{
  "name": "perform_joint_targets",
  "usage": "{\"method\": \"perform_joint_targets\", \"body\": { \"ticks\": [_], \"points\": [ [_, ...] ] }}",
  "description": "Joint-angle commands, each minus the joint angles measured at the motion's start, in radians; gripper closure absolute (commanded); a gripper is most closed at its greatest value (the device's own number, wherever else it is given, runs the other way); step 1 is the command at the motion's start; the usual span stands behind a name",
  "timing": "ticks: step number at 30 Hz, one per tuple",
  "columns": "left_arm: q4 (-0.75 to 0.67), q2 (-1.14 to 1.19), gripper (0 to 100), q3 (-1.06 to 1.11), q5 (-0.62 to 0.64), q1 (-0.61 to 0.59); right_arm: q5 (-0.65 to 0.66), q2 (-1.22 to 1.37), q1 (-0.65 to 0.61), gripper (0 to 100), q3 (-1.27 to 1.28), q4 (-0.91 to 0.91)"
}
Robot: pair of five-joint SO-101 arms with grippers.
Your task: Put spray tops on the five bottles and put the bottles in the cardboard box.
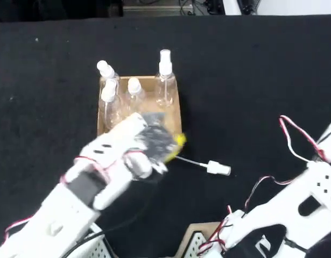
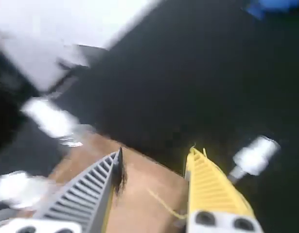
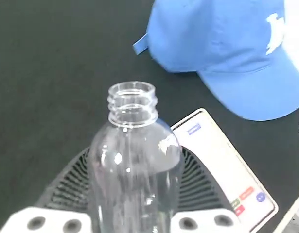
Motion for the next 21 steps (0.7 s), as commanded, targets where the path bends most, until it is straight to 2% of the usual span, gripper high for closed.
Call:
{"method": "perform_joint_targets", "body": {
  "ticks": [1, 7, 15, 21],
  "points": [
    [-0.046, 0.187, 80, -0.021, -0.011, 0.105, -0.008, 0.087, 0.048, 97.9, -0.127, -0.028],
    [-0.146, 0.543, 80, -0.130, -0.011, 0.216, -0.006, 0.285, 0.110, 98.0, -0.329, 0.028],
    [-0.141, 0.937, 80, -0.400, -0.017, 0.308, 0.084, 0.476, 0.190, 98.0, -0.450, 0.023],
    [0.078, 1.145, 80, -0.702, -0.018, 0.348, 0.094, 0.565, 0.226, 98.0, -0.522, 0.023]
  ]
}}
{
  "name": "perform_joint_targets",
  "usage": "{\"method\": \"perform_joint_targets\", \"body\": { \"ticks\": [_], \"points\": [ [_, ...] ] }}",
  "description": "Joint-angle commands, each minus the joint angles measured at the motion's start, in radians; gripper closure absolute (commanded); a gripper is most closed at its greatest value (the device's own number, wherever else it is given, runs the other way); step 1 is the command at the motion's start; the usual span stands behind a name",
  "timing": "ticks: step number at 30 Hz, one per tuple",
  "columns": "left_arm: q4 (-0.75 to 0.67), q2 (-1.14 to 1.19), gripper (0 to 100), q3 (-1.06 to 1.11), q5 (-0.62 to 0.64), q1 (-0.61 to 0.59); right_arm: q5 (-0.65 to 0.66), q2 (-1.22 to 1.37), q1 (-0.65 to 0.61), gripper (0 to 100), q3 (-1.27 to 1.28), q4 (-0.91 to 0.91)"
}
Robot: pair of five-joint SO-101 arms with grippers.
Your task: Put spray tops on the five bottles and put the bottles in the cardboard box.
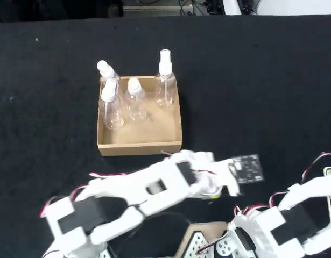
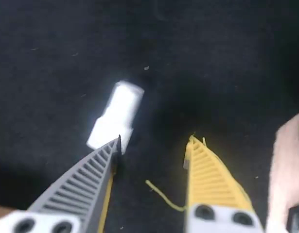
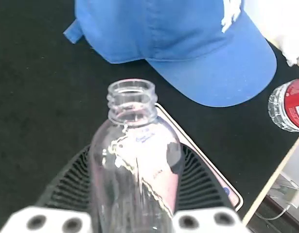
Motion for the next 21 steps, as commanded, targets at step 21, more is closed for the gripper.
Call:
{"method": "perform_joint_targets", "body": {
  "ticks": [21],
  "points": [
    [0.308, 0.278, 80, -0.562, -0.025, -0.067, 0.060, 0.091, 0.037, 98.0, -0.104, 0.002]
  ]
}}
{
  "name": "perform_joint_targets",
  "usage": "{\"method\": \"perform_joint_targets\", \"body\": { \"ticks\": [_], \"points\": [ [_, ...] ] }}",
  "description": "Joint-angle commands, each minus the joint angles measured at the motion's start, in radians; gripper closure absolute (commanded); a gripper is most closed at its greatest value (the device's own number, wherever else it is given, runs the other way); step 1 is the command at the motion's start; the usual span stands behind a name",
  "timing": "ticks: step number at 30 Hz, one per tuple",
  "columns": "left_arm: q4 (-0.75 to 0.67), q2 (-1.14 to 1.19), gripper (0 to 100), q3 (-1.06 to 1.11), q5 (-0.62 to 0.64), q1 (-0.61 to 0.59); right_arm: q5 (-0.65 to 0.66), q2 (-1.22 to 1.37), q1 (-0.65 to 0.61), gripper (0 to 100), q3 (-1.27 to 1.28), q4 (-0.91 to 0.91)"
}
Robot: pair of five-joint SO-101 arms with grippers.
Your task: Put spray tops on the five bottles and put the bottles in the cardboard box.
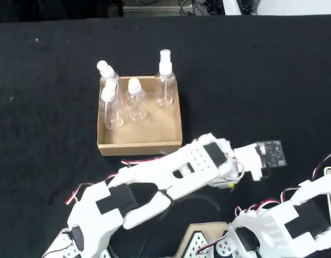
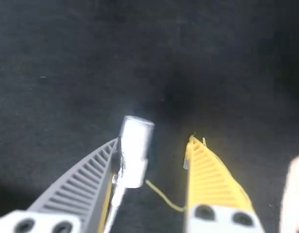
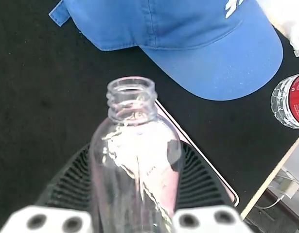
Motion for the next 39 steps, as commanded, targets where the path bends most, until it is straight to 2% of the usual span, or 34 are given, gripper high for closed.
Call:
{"method": "perform_joint_targets", "body": {
  "ticks": [1, 11, 18, 22, 27, 29, 32, 39],
  "points": [
    [-0.005, -0.002, 80, -0.045, -0.040, -0.039, 0.009, -0.012, 0.018, 98.0, -0.061, 0.002],
    [-0.005, 0.098, 81, -0.042, -0.063, -0.027, 0.009, -0.012, 0.018, 98.0, -0.058, 0.003],
    [0.009, 0.100, 92, -0.025, -0.063, 0.008, 0.043, -0.012, 0.018, 98.0, -0.058, 0.008],
    [0.091, 0.094, 93, -0.035, -0.063, 0.048, 0.043, -0.012, 0.018, 98.0, -0.058, 0.003],
    [0.270, -0.017, 93, -0.045, -0.055, 0.039, 0.043, -0.012, 0.018, 98.0, -0.058, 0.003],
    [0.315, -0.077, 93, -0.002, -0.048, 0.013, 0.044, -0.012, 0.018, 98.0, -0.058, 0.003],
    [0.308, -0.167, 93, 0.142, -0.011, -0.041, 0.044, -0.012, 0.011, 98.0, -0.059, 0.006],
    [0.155, -0.443, 92, 0.578, -0.008, -0.110, 0.018, -0.021, 0.008, 98.8, -0.058, 0.009]
  ]
}}
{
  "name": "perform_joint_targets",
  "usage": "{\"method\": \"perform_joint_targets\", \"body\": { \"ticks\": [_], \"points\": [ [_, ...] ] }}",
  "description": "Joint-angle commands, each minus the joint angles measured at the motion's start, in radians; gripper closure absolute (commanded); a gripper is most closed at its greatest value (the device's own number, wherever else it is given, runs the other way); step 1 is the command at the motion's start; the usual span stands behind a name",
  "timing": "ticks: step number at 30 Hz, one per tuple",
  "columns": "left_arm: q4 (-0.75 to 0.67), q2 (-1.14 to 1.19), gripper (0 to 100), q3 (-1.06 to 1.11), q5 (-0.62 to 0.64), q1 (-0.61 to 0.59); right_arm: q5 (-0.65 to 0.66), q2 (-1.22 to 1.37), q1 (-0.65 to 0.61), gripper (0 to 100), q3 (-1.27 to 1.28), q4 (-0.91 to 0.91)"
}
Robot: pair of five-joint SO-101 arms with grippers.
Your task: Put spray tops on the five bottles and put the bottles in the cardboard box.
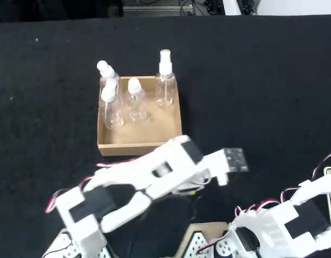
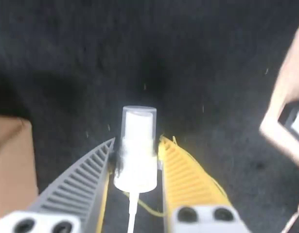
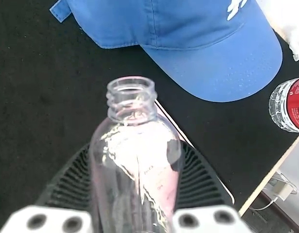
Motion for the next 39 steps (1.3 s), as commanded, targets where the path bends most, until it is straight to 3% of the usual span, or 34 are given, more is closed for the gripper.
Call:
{"method": "perform_joint_targets", "body": {
  "ticks": [1, 7, 13, 29, 39],
  "points": [
    [-0.084, -0.196, 92, 0.193, 0.005, -0.045, -0.023, -0.021, 0.008, 98.8, -0.058, 0.009],
    [-0.110, -0.347, 78, 0.386, 0.000, -0.148, -0.023, -0.033, -0.017, 98.8, -0.059, 0.063],
    [-0.107, -0.361, 79, 0.430, -0.137, -0.214, -0.037, -0.153, -0.060, 98.8, 0.025, 0.077],
    [-0.091, -0.359, 79, 0.325, -0.123, -0.216, -0.037, -0.538, -0.230, 98.8, 0.565, -0.087],
    [-0.160, -0.270, 79, 0.335, -0.123, -0.216, -0.040, -0.564, -0.233, 98.8, 0.630, -0.133]
  ]
}}
